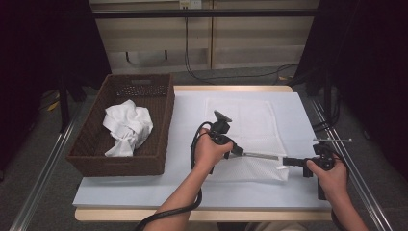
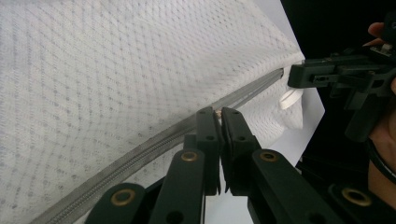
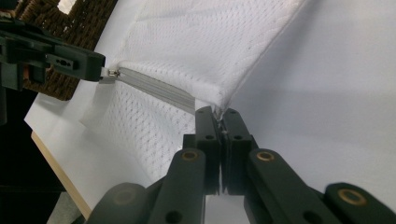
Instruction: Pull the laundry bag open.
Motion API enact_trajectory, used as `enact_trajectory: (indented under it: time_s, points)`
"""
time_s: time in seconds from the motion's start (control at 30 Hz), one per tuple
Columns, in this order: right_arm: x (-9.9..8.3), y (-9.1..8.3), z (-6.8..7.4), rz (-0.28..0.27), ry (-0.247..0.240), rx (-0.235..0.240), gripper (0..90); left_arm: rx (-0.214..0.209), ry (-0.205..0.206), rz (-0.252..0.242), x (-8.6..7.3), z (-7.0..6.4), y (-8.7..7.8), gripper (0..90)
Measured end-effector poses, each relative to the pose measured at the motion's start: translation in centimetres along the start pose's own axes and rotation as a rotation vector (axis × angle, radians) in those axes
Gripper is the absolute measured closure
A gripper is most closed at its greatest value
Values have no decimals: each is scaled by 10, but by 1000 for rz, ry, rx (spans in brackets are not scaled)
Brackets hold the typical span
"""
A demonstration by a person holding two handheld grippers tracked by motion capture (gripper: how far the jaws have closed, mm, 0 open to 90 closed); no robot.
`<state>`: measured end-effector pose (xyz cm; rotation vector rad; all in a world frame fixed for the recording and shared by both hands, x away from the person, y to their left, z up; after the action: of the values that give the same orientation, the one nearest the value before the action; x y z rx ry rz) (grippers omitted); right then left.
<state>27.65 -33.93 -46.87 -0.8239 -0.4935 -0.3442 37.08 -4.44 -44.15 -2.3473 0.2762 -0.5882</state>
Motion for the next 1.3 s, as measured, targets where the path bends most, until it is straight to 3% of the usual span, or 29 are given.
enact_trajectory:
  time_s: [0.13, 0.33, 0.7, 0.83, 1.13, 1.2, 1.27, 1.3]
  points:
    - [0, -2, -1, -4, 6, 8, 876, -15, 23, 22, 0, 0, -2, 868]
    - [0, -1, 0, 0, 6, 10, 877, -23, -2, 10, 0, 1, -2, 868]
    - [0, 0, 1, 2, -4, 1, 877, -5, 7, 16, -1, 2, -3, 868]
    - [0, 0, 2, 5, 2, 13, 876, -26, -1, 12, -2, 4, -4, 869]
    - [0, 1, 3, 4, -1, 13, 877, -28, -19, -5, -2, 3, -5, 868]
    - [0, 1, 3, 4, 0, 9, 877, -21, -20, -3, -2, 3, -5, 868]
    - [0, 0, 2, 10, -5, -18, 877, 37, 8, 3, -1, 7, -8, 869]
    - [-1, 0, 1, 4, -15, -39, 877, 10, -15, -1, -1, 8, -10, 869]
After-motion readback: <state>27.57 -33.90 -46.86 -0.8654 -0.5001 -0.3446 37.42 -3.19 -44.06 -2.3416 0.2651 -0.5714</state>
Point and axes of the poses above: each handheld gripper's, and its own axes: y roughly forward along the jaws, x roughly out of its top, z roughly to its left, the point moved 2 cm from there along y, roughly forward along the jaws, and after that the axes turned 2 degrees about -y, right-handed, at the moved point
